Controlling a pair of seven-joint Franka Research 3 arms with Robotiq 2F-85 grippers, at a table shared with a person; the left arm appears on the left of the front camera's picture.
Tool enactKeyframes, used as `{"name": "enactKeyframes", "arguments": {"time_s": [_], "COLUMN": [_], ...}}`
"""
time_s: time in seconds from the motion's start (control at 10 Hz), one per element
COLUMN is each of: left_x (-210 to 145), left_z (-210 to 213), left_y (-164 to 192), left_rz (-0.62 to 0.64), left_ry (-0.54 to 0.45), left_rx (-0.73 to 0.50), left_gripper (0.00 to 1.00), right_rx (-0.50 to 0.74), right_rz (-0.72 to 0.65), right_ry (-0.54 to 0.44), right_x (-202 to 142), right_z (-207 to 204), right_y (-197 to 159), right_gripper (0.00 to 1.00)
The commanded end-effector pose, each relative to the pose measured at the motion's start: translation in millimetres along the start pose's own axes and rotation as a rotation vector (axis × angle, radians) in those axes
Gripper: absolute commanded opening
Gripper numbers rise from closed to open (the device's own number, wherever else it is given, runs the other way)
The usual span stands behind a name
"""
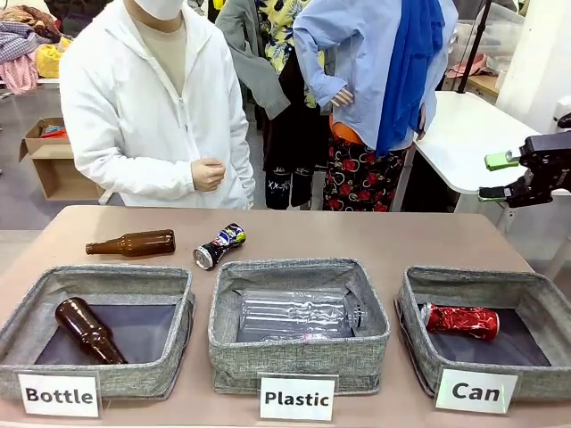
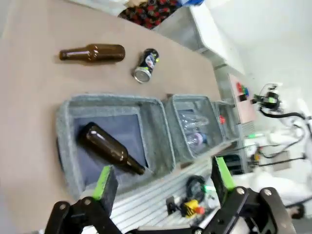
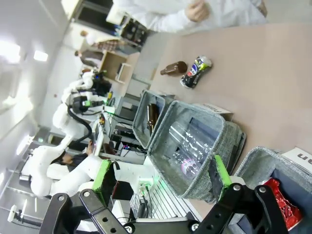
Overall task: Sort the can waste into the basket.
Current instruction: Pick up the can waste from the table and place it in the right Fabric basket.
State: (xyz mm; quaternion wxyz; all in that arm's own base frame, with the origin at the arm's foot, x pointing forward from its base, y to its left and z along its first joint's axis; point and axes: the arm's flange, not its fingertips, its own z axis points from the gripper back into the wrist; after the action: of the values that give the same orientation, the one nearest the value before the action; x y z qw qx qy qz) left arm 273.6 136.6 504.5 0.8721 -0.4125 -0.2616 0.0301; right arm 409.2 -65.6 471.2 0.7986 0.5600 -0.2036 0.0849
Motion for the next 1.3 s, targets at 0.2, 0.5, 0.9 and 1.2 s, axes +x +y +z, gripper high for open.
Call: {"name": "enactKeyframes", "arguments": {"time_s": [0.2, 0.5, 0.9, 1.2], "left_x": [37, 44, 30, 89], "left_z": [-120, -207, -203, -241], "left_y": [-97, -143, -150, -152], "left_rz": [-0.162, -0.319, -0.295, -0.386], "left_ry": [0.155, 0.244, 0.204, 0.260], "left_rx": [0.285, 0.453, 0.404, 0.395], "left_gripper": [1.00, 1.00, 1.00, 1.00], "right_rx": [-0.001, -0.001, -0.001, -0.001], "right_rz": [0.021, 0.021, 0.021, 0.021], "right_ry": [0.001, 0.001, 0.001, 0.001], "right_x": [0, 0, 0, 0], "right_z": [2, 2, 2, 2], "right_y": [0, 0, 0, 0], "right_gripper": [1.00, 1.00, 1.00, 1.00]}}
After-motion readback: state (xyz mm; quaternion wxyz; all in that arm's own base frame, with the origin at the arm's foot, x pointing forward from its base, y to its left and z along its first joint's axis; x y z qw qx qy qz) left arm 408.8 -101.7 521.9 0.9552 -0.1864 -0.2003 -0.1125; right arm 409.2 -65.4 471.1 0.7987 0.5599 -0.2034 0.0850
